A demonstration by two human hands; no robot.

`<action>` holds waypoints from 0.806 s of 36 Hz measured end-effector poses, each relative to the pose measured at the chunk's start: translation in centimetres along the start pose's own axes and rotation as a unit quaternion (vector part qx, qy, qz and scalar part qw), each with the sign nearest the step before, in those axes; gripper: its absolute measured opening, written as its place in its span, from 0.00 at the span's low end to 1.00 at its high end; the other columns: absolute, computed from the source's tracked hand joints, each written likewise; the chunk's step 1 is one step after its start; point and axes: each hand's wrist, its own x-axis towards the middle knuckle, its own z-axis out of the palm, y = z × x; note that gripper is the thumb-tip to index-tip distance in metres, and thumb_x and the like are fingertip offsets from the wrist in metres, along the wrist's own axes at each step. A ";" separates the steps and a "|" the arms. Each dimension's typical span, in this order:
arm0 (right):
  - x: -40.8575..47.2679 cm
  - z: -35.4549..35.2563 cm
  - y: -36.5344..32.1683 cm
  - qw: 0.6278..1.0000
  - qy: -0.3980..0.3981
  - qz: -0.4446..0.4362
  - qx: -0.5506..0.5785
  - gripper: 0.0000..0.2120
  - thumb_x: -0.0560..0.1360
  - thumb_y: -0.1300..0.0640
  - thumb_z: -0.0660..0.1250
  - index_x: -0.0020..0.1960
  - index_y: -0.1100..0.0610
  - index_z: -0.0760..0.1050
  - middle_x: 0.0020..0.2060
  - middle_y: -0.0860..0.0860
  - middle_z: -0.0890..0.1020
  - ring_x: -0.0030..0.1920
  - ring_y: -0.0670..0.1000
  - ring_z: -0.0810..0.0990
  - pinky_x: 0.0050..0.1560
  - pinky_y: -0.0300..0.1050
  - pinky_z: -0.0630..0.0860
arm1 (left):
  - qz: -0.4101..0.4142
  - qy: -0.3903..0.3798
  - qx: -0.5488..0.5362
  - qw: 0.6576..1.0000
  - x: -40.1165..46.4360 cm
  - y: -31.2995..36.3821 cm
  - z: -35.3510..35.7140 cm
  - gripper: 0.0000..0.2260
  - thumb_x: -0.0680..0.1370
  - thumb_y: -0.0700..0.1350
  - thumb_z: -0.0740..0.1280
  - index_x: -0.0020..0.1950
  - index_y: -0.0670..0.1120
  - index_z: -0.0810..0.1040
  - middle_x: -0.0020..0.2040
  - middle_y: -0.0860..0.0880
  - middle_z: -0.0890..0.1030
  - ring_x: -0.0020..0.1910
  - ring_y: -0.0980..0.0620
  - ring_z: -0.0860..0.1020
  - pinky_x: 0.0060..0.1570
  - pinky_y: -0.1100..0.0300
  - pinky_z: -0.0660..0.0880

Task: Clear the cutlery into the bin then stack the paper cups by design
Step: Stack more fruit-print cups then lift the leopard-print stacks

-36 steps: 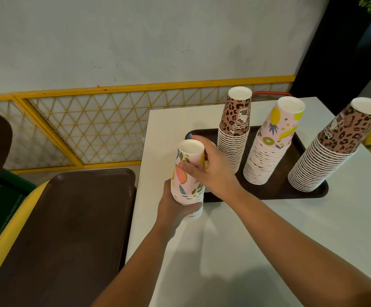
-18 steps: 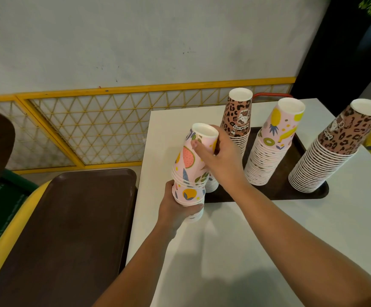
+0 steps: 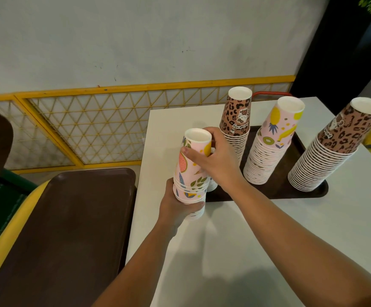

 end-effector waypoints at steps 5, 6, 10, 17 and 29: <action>0.3 -0.1 -0.3 0.999 0.022 -0.029 -0.011 0.19 0.69 0.51 0.73 0.56 0.52 0.72 0.44 0.43 0.79 0.44 0.37 0.77 0.39 0.26 0.72 | -0.003 0.006 0.009 1.000 0.0 -0.2 0.0 0.35 0.52 0.46 0.79 0.56 0.57 0.70 0.51 0.58 0.80 0.51 0.58 0.79 0.44 0.65 0.74; 0.4 -0.1 -0.5 0.999 0.025 -0.034 -0.012 0.18 0.69 0.51 0.73 0.55 0.52 0.72 0.44 0.43 0.79 0.44 0.37 0.77 0.40 0.26 0.72 | -0.004 0.008 0.011 1.000 -0.1 -0.2 -0.1 0.34 0.53 0.45 0.79 0.55 0.56 0.70 0.50 0.58 0.80 0.50 0.59 0.79 0.43 0.66 0.74; 0.7 -0.4 -0.9 0.998 0.041 -0.047 -0.006 0.17 0.69 0.51 0.73 0.54 0.52 0.72 0.44 0.41 0.78 0.44 0.36 0.77 0.42 0.29 0.74 | -0.011 0.014 0.009 1.000 -0.1 -0.3 -0.1 0.33 0.52 0.46 0.79 0.53 0.56 0.70 0.49 0.57 0.80 0.49 0.58 0.78 0.43 0.65 0.73; 2.2 -1.9 -2.2 0.985 0.139 -0.029 0.100 0.15 0.71 0.48 0.71 0.55 0.49 0.72 0.48 0.47 0.82 0.50 0.45 0.81 0.52 0.47 0.79 | -0.007 0.024 0.004 1.000 0.0 -0.9 -0.5 0.34 0.53 0.44 0.79 0.55 0.56 0.70 0.50 0.56 0.80 0.51 0.55 0.79 0.46 0.61 0.75; 2.7 -2.2 1.8 0.988 0.134 -0.048 -0.053 0.23 0.70 0.52 0.72 0.62 0.54 0.69 0.52 0.45 0.76 0.52 0.43 0.75 0.50 0.28 0.72 | 0.000 0.036 -0.007 0.999 0.3 -1.1 -0.8 0.34 0.54 0.43 0.79 0.55 0.57 0.70 0.52 0.54 0.80 0.53 0.53 0.78 0.49 0.58 0.76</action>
